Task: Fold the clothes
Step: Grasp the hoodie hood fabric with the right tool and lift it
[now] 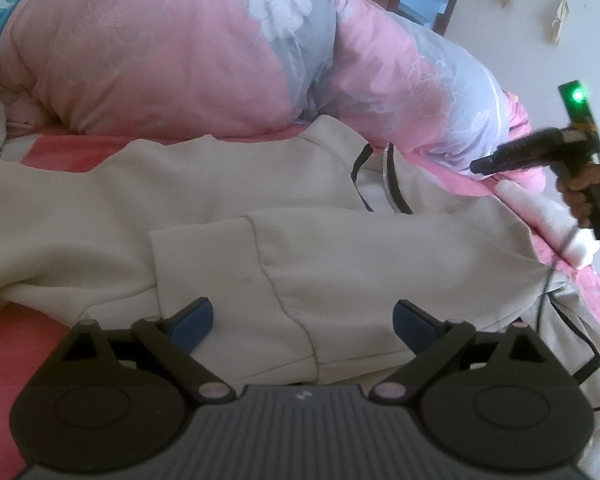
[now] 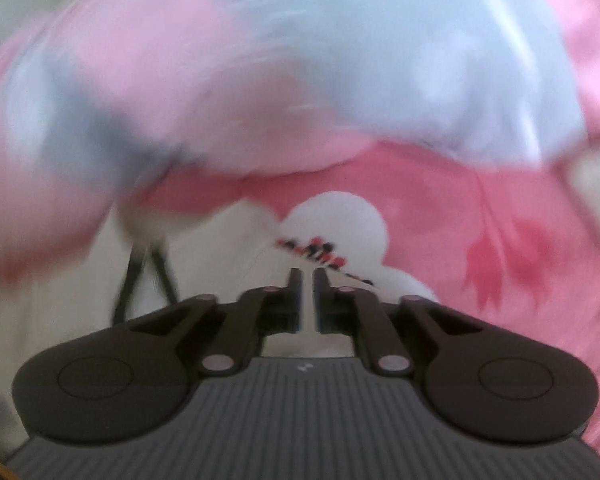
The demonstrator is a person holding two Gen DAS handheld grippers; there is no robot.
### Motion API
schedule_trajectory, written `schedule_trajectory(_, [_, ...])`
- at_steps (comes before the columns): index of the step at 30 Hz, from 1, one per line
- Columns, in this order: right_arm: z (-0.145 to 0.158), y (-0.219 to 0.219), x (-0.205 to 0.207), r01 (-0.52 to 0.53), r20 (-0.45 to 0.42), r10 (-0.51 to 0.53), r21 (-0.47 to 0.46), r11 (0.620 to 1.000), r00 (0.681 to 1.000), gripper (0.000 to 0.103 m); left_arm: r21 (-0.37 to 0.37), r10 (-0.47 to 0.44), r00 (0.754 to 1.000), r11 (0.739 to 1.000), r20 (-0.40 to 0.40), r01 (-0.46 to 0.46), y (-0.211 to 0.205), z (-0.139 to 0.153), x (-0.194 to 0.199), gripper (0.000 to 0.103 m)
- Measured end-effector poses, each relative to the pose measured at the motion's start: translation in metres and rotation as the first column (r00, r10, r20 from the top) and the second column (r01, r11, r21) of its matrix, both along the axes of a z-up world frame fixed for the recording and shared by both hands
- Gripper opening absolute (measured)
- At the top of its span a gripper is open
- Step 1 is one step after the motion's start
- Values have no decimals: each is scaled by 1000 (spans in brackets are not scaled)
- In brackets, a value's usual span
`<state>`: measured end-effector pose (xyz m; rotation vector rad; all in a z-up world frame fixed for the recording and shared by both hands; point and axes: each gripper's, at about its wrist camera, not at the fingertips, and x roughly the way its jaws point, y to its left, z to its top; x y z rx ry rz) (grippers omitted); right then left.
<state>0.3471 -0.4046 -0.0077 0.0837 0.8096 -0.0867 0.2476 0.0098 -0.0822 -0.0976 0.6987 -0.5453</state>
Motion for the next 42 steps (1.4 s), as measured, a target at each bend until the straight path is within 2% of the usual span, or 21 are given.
schedule_trajectory(1, [4,11,-1,-84,-19,83,-81,993,996,35,3,0,1000,1000,1,0,0,0,1,97])
schedule_trajectory(3, [5,29,-5,-230,-76,218,-234,945,973,44,8,2,1000,1000,3,-2,-1,0,1,97])
schedule_trajectory(5, [2,43,-7,-356,-152,322,-362,862,935,46,11,2,1000,1000,4,-2,-1,0,1,97])
schedule_trajectory(8, [-15,58,-1,-504,-299,407,-465,728,863,48,10,2,1000,1000,5,-2,-1,-1,1,97])
schedule_trajectory(10, [-30,65,5,-584,-388,437,-501,639,811,51,10,1,1000,1000,5,-1,0,-1,2,97])
schedule_trajectory(11, [-36,66,9,-609,-419,444,-505,612,792,52,11,0,1000,1000,5,0,0,-1,2,97])
schedule_trajectory(14, [-48,61,23,-642,-478,434,-486,593,764,56,13,-2,1000,1000,7,2,0,-1,2,97])
schedule_trajectory(16, [-59,58,29,-636,-497,406,-502,586,767,56,14,-1,1000,1000,8,1,0,-1,2,97])
schedule_trajectory(17, [-63,56,31,-624,-492,395,-511,591,776,56,16,-1,1000,1000,9,0,0,-1,2,98])
schedule_trajectory(19, [-67,52,33,-584,-447,385,-517,626,808,55,24,0,1000,1000,13,0,-2,-1,1,98])
schedule_trajectory(20, [-68,49,34,-547,-414,366,-524,653,834,55,27,-1,1000,1000,15,0,-2,-1,1,98])
schedule_trajectory(23, [-62,31,37,-343,-264,231,-551,761,936,55,27,-1,1000,1000,15,0,-2,-1,0,98])
schedule_trajectory(25, [-57,19,38,-198,-162,129,-548,813,978,49,25,-1,1000,1000,14,1,-1,-1,0,98])
schedule_trajectory(26, [-52,12,36,-130,-113,82,-530,838,990,48,25,-1,1000,1000,14,1,-1,-2,0,98])
schedule_trajectory(29, [-12,-16,6,29,24,-21,-384,923,999,48,27,-1,1000,1000,15,1,-1,-2,1,98])
schedule_trajectory(32, [12,-37,-40,113,58,-105,-165,980,993,48,30,-1,1000,1000,16,0,-1,-2,1,98])
schedule_trajectory(34, [24,-49,-72,159,61,-158,-12,987,986,48,32,0,1000,999,17,0,-2,-2,1,98])
schedule_trajectory(37, [18,-61,-105,216,12,-222,185,959,975,48,36,0,1000,999,20,-1,-2,-2,1,98])
schedule_trajectory(40, [-6,-59,-122,226,-40,-225,320,920,974,49,33,0,1000,999,19,0,-2,-2,1,98])
schedule_trajectory(42, [-19,-54,-124,211,-58,-204,348,913,977,49,31,-1,1000,1000,19,0,-1,-3,2,98])
